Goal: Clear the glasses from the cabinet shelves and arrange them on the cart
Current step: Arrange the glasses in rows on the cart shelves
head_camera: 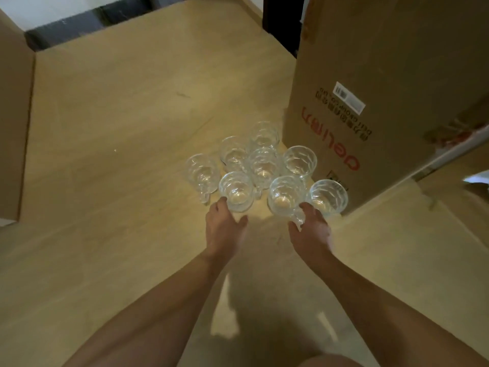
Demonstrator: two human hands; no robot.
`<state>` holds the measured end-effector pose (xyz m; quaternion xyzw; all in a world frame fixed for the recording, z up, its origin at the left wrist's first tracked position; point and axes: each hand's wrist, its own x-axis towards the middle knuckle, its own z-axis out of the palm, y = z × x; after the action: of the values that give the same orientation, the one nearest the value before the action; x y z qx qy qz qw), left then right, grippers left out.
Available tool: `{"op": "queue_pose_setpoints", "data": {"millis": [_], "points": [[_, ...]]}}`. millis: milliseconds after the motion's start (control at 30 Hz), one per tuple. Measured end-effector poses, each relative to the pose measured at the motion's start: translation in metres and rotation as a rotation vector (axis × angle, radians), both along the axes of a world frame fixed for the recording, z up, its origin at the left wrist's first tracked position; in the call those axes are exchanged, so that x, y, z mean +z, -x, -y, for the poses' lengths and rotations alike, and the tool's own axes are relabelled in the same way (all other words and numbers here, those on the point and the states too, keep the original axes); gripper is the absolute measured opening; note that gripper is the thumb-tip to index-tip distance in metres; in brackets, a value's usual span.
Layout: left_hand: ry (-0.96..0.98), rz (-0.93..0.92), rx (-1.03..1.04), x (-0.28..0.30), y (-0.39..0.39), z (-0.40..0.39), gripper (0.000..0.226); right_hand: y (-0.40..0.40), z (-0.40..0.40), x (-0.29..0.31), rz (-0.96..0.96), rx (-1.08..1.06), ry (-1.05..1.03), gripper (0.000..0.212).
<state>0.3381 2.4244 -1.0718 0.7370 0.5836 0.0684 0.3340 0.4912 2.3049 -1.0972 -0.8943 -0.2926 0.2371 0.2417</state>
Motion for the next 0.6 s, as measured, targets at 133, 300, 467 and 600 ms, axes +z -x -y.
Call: {"op": "queue_pose_setpoints", "data": {"millis": [133, 300, 467, 600], "points": [[-0.051, 0.034, 0.141, -0.014, -0.01, -0.014, 0.075, 0.009, -0.011, -0.02, 0.056, -0.109, -0.069, 0.051], [0.137, 0.012, 0.299, -0.028, -0.013, -0.035, 0.054, 0.014, -0.018, -0.038, -0.032, -0.216, -0.075, 0.057], [0.305, 0.085, 0.309, -0.033, -0.015, -0.045, 0.033, 0.021, -0.027, -0.045, -0.113, -0.34, -0.129, 0.054], [0.365, 0.159, 0.384, -0.042, -0.012, -0.046, 0.036, 0.026, -0.032, -0.051, -0.17, -0.393, -0.143, 0.045]]}}
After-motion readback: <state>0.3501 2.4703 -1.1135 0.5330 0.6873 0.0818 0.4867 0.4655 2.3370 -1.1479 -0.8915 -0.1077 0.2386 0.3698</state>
